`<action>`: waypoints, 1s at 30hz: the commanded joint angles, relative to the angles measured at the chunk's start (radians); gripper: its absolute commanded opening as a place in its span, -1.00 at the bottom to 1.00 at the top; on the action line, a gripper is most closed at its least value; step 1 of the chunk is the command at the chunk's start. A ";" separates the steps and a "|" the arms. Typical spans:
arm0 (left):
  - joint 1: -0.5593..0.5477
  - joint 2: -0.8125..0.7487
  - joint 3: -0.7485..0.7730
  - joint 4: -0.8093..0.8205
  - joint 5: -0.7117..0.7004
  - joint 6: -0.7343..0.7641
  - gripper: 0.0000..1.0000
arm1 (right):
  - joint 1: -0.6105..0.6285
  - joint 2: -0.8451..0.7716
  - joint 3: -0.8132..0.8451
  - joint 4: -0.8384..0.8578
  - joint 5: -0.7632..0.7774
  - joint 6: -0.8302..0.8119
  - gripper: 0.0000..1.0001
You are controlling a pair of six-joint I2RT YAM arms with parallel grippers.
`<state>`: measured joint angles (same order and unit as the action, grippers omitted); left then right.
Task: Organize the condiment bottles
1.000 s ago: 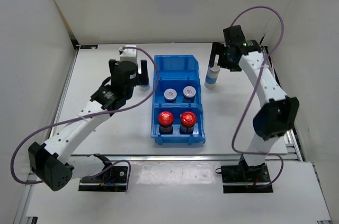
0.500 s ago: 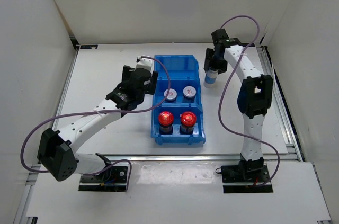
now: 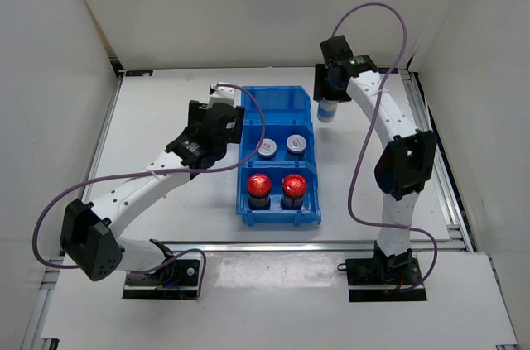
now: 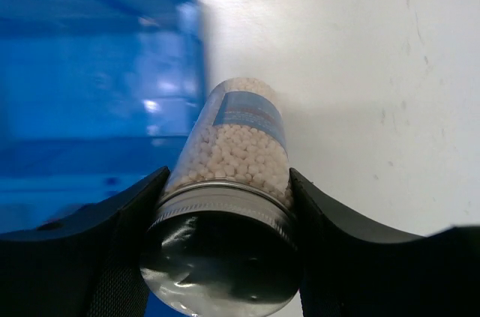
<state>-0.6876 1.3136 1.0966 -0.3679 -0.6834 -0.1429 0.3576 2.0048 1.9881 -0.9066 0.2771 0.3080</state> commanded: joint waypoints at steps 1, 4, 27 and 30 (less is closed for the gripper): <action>0.000 0.035 0.146 -0.119 -0.109 -0.105 1.00 | 0.066 -0.062 0.138 0.095 -0.010 -0.040 -0.80; 0.010 0.049 0.235 -0.222 -0.160 -0.238 1.00 | 0.078 0.010 0.231 0.083 -0.065 -0.040 -0.80; 0.206 0.078 0.330 -0.224 0.289 -0.210 1.00 | 0.107 0.290 0.340 0.020 -0.092 -0.021 1.00; 0.206 0.131 0.321 -0.215 0.355 -0.169 1.00 | 0.086 0.171 0.333 -0.017 -0.058 0.000 1.00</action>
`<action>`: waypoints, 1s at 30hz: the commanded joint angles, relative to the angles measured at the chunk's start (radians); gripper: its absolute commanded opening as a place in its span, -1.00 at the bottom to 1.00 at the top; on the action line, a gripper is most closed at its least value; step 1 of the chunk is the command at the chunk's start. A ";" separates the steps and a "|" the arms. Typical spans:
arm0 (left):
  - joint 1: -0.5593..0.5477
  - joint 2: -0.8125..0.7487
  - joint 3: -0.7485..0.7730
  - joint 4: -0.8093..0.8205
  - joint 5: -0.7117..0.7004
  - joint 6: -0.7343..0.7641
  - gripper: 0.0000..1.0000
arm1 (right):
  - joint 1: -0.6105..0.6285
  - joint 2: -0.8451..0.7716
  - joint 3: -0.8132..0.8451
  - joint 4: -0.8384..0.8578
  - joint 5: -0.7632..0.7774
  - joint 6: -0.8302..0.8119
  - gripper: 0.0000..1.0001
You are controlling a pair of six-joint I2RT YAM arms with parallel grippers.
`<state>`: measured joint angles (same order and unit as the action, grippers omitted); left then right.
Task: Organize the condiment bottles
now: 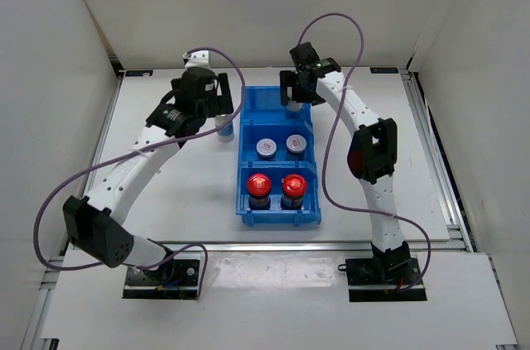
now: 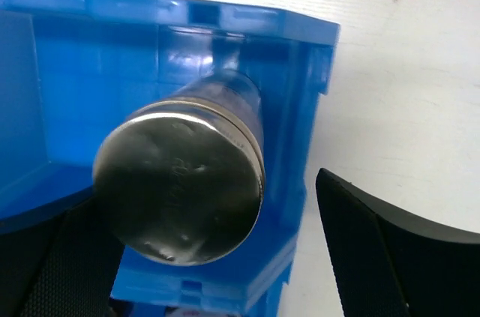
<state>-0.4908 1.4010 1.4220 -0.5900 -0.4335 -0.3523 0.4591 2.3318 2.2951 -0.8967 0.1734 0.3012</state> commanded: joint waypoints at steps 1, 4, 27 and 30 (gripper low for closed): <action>0.009 0.056 -0.005 0.007 0.105 0.052 1.00 | -0.016 -0.205 -0.046 -0.027 0.060 -0.007 1.00; 0.009 0.098 0.005 0.007 0.105 0.079 1.00 | -0.027 -0.449 -0.210 0.016 0.084 -0.039 1.00; 0.121 0.401 0.156 0.104 0.171 0.098 1.00 | -0.008 -1.623 -1.071 -0.260 0.233 0.032 1.00; 0.121 0.411 0.157 0.104 0.184 0.088 1.00 | 0.018 -1.623 -1.102 -0.248 0.268 0.036 1.00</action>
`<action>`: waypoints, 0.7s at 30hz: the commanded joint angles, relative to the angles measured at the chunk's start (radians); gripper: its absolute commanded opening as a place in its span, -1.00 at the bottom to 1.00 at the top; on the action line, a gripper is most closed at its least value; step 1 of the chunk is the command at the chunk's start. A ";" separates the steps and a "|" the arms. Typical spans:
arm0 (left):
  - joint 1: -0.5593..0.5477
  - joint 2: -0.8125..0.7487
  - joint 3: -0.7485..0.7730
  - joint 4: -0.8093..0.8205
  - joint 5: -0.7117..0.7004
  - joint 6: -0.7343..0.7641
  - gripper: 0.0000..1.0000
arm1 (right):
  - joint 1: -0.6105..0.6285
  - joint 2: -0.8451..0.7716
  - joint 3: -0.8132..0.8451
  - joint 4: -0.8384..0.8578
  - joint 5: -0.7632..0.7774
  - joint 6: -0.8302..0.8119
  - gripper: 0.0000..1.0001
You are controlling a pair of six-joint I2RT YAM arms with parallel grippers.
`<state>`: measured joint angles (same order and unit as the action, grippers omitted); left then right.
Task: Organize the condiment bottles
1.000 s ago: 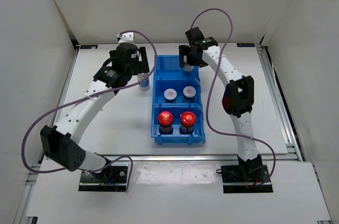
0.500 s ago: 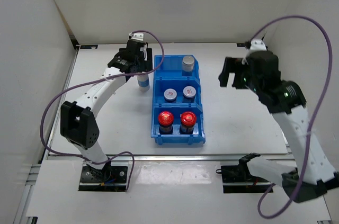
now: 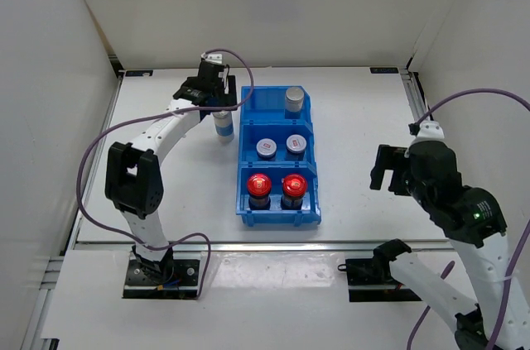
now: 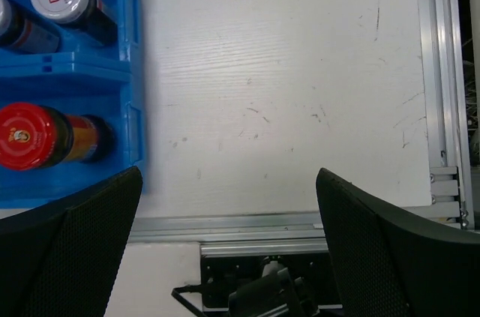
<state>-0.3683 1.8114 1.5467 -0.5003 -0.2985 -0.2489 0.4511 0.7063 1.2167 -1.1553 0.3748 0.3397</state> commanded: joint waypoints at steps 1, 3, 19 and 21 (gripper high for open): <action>-0.001 0.009 0.032 0.014 0.059 -0.015 1.00 | 0.038 0.002 -0.055 0.035 0.079 0.007 1.00; -0.001 0.009 0.032 0.014 0.079 -0.015 0.98 | 0.047 0.002 -0.056 0.034 0.088 0.007 1.00; -0.001 0.039 0.024 0.005 0.110 -0.024 0.27 | 0.047 -0.251 -0.209 0.160 0.128 -0.044 1.00; -0.001 0.039 0.059 0.005 0.110 -0.024 -0.05 | 0.047 -0.209 -0.209 0.169 0.108 -0.054 1.00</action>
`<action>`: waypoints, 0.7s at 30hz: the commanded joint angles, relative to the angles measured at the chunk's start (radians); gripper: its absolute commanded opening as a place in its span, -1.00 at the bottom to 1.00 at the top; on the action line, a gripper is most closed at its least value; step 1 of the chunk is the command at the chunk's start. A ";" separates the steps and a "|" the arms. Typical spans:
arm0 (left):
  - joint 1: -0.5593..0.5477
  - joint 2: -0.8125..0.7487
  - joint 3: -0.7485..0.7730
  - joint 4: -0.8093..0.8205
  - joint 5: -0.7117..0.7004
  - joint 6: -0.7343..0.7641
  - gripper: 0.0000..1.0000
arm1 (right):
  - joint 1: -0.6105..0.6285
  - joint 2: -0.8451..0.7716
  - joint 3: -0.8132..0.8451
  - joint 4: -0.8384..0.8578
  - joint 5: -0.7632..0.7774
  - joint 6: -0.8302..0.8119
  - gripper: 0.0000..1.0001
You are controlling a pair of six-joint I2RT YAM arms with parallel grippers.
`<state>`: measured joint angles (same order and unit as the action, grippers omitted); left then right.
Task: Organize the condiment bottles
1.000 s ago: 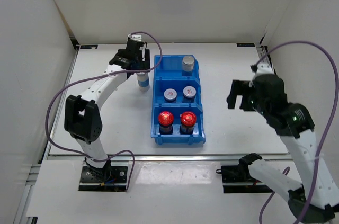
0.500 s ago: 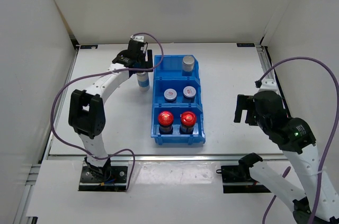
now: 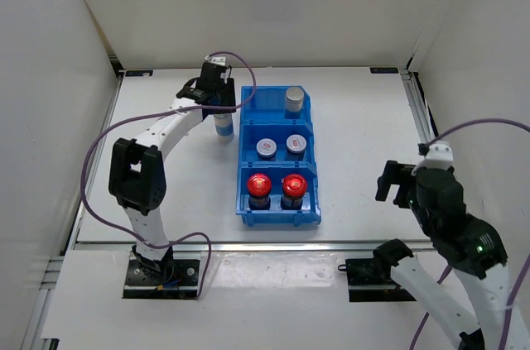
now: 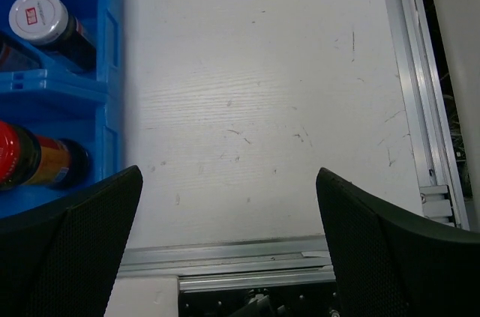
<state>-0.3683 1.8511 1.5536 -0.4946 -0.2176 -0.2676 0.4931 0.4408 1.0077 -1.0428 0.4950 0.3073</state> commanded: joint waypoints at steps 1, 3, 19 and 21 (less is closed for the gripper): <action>-0.001 -0.001 0.068 -0.010 0.003 -0.016 -0.17 | 0.005 0.065 0.000 0.056 -0.012 -0.022 1.00; -0.026 -0.012 0.121 -0.035 -0.063 -0.016 -0.42 | 0.005 0.065 -0.009 0.067 -0.022 -0.031 1.00; -0.173 -0.012 0.442 -0.058 -0.143 0.013 -0.79 | 0.005 0.030 -0.018 0.076 -0.022 -0.040 1.00; -0.195 0.031 0.456 -0.058 -0.143 0.002 -0.79 | 0.005 0.030 -0.018 0.076 -0.022 -0.040 1.00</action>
<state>-0.5201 1.8786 1.9404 -0.6064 -0.3790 -0.2447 0.4931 0.4664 0.9905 -1.0122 0.4686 0.2821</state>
